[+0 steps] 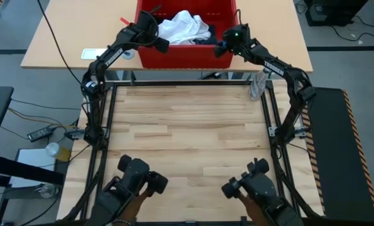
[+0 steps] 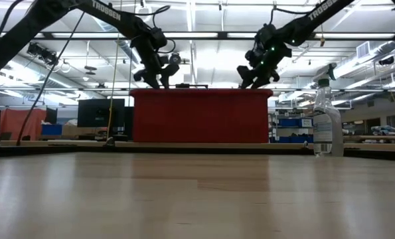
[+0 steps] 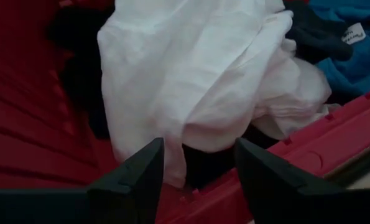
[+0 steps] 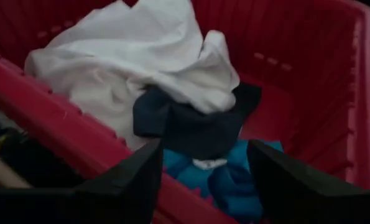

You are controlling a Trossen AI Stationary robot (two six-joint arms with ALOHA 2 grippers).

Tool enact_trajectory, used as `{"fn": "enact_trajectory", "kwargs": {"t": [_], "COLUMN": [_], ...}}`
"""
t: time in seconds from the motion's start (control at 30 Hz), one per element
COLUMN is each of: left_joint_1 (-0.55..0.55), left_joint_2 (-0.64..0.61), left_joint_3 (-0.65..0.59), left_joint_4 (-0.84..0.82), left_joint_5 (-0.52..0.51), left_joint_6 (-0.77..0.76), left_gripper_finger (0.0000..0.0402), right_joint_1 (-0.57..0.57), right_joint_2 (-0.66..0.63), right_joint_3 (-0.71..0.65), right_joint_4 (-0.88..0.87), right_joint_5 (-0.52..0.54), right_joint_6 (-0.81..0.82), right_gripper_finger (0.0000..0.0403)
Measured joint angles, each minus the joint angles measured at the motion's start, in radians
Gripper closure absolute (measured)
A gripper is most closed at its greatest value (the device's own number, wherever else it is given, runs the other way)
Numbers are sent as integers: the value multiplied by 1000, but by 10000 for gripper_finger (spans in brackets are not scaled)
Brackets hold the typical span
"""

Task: Fold Laundry from Bin
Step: Remove the white polo shirt from the red bin and place it on the table

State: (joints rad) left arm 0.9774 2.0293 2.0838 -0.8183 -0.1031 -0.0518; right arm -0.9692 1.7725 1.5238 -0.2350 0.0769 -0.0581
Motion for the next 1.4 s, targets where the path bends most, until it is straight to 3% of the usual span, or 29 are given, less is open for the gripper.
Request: {"fn": "enact_trajectory", "kwargs": {"t": [0.27,0.6,0.9,1.4], "left_joint_1": [-21,-62,-71,-76], "left_joint_2": [-35,-63,-54,186], "left_joint_3": [-1,-8,-6,-5], "left_joint_4": [-139,-144,161,462], "left_joint_5": [52,73,79,122], "left_joint_6": [11,-20,-101,-230], "left_gripper_finger": [205,205,205,205], "right_joint_1": [48,69,78,276], "right_joint_2": [-61,-95,-155,-206], "right_joint_3": [1,-2,-2,-2], "right_joint_4": [-156,-181,-81,-111], "right_joint_5": [-10,-25,-25,-27], "right_joint_6": [11,10,82,99], "right_gripper_finger": [188,188,188,188]}}
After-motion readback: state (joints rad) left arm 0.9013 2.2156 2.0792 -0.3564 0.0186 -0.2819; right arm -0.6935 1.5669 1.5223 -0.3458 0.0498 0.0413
